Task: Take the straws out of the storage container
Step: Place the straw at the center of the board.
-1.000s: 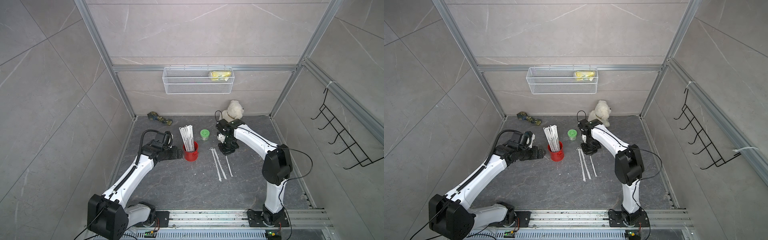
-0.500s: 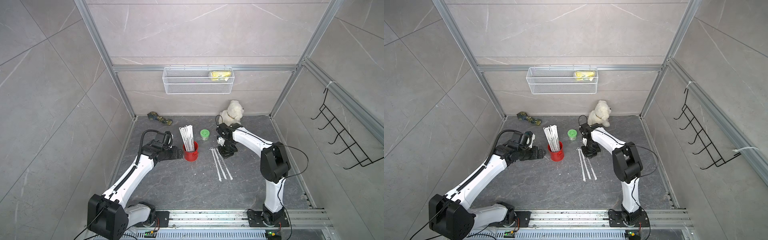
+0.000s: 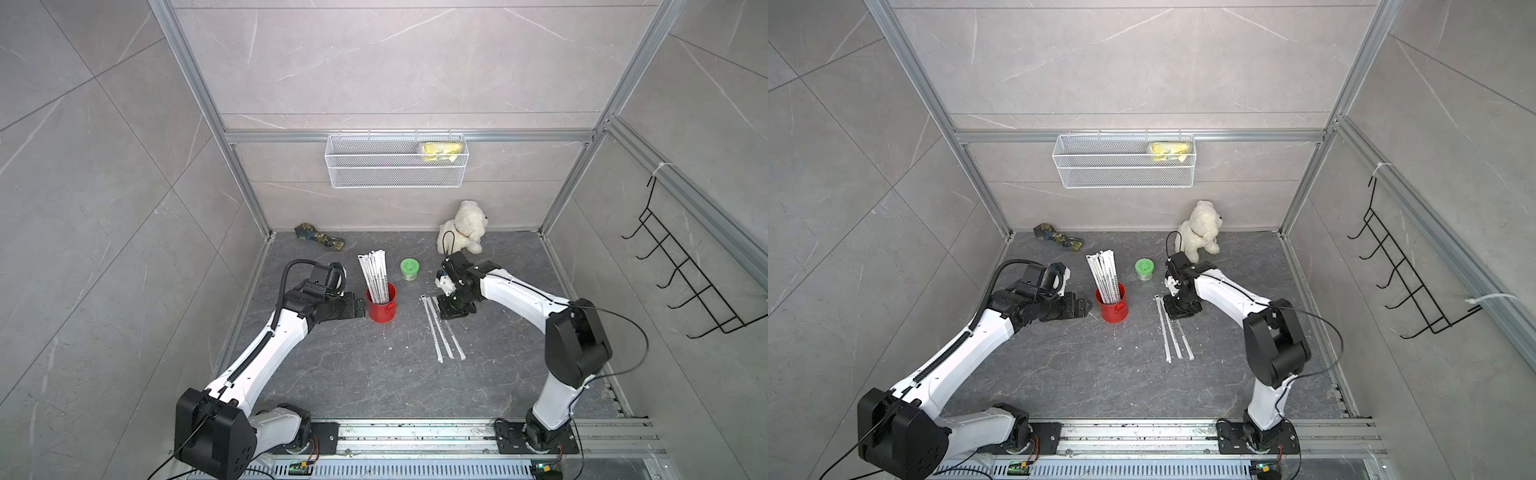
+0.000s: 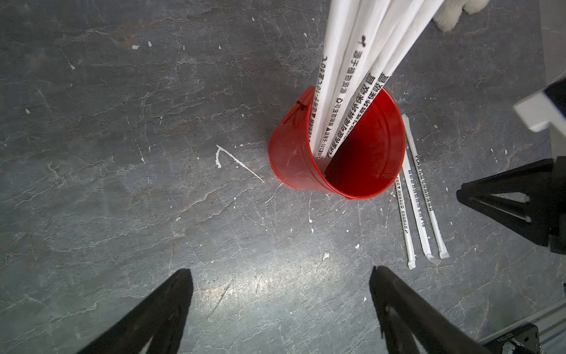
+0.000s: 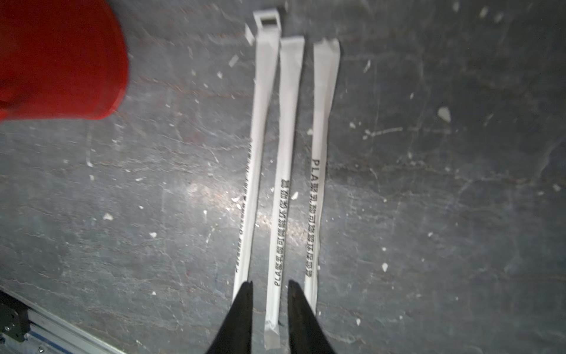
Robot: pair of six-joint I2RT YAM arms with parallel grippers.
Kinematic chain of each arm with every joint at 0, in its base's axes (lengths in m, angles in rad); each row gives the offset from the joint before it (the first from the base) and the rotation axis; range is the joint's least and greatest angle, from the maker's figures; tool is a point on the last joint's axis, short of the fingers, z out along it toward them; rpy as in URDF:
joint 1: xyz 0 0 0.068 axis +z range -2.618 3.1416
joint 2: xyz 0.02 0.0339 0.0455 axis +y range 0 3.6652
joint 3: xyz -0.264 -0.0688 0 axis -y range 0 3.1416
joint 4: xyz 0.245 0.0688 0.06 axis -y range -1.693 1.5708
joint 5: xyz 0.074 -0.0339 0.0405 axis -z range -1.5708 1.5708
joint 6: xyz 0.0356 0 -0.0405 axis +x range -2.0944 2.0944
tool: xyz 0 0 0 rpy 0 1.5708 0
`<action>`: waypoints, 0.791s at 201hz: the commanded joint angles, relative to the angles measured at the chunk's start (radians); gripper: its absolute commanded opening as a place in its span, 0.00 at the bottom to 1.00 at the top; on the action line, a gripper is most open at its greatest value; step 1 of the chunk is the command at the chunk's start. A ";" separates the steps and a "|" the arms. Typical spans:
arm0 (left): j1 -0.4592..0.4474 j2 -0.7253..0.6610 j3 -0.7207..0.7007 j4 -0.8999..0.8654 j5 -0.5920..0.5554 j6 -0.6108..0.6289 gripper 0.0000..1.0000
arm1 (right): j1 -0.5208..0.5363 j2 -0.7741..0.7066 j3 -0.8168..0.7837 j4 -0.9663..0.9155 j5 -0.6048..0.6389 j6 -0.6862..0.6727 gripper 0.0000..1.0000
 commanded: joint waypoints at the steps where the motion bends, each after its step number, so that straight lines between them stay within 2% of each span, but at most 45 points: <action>1: -0.007 0.000 0.037 -0.013 0.011 0.028 0.95 | 0.049 -0.085 -0.047 0.227 -0.008 0.047 0.31; 26: -0.008 0.002 0.039 -0.013 0.012 0.030 0.95 | 0.110 -0.081 -0.001 0.288 0.020 0.055 0.35; 85: -0.008 -0.008 0.037 -0.012 0.004 0.032 0.95 | 0.201 0.069 0.206 0.338 0.063 0.071 0.33; 159: -0.008 -0.005 0.039 -0.013 0.000 0.033 0.95 | 0.227 0.199 0.355 0.294 0.075 0.059 0.33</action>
